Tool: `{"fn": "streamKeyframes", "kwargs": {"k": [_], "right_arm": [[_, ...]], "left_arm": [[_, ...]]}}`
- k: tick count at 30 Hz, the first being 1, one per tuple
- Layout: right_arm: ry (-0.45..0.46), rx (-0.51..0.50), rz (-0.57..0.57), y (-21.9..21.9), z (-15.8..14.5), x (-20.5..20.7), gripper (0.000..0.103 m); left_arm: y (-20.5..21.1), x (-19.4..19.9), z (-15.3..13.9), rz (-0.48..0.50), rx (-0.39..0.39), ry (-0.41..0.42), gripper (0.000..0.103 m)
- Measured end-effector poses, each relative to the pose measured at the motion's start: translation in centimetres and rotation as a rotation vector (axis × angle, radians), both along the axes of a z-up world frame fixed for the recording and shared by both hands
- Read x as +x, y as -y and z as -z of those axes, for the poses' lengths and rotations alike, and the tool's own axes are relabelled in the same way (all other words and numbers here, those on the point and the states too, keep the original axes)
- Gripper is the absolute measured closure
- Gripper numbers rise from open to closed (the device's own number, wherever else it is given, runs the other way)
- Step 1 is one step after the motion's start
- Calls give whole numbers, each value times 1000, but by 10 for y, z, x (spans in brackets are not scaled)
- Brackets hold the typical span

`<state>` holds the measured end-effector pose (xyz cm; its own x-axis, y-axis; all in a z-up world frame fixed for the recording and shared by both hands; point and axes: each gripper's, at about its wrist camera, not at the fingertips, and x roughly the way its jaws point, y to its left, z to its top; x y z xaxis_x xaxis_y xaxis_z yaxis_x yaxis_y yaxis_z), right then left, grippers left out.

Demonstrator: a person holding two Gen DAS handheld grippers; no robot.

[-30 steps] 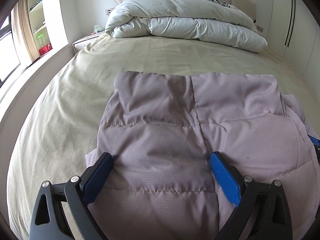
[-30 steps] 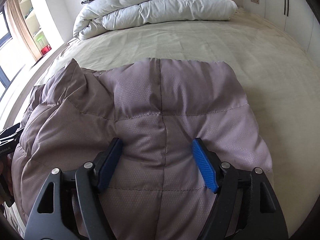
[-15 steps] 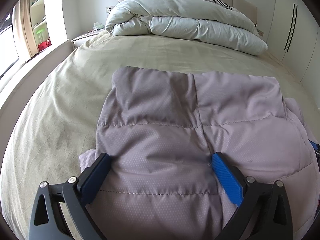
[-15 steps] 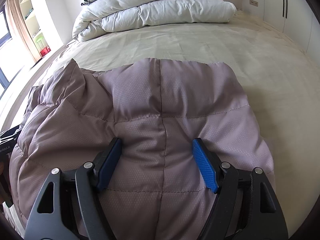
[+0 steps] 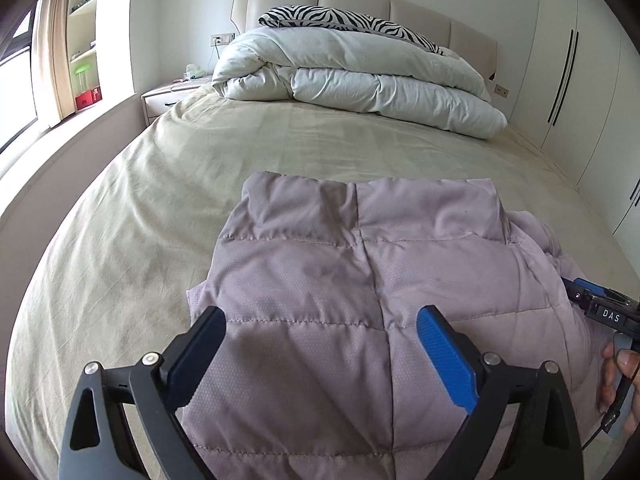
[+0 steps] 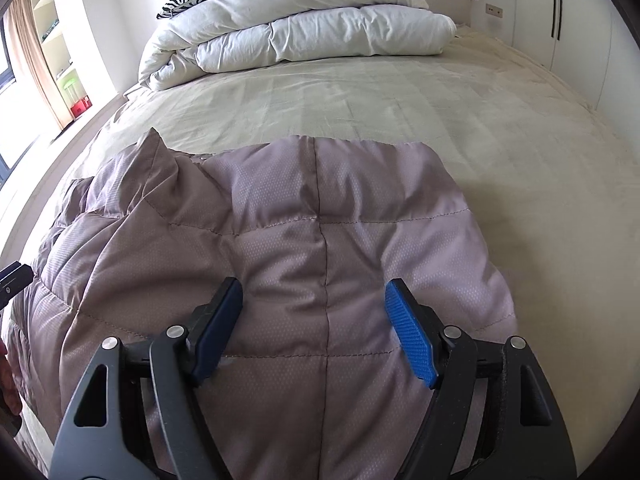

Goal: Fold large clothes

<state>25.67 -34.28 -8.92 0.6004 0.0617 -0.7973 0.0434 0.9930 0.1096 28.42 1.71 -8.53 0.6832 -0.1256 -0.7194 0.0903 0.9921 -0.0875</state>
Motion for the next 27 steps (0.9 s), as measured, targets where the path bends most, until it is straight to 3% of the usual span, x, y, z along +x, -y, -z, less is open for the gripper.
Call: {"fn": "streamKeyframes", "kwargs": {"k": [4, 6, 9, 27], "right_arm": [[32, -45, -30, -19, -25, -18, 29], [35, -88, -68, -35, -34, -27, 29], [35, -149, -100, -53, -40, -35, 29], [-6, -159, -78, -51, -17, -32, 24]], "left_arm": [[22, -13, -7, 66, 48, 18, 5], [32, -11, 1, 84, 76, -11, 5], [30, -7, 17, 64, 46, -53, 2], [34, -1, 32, 73, 67, -56, 0]]}}
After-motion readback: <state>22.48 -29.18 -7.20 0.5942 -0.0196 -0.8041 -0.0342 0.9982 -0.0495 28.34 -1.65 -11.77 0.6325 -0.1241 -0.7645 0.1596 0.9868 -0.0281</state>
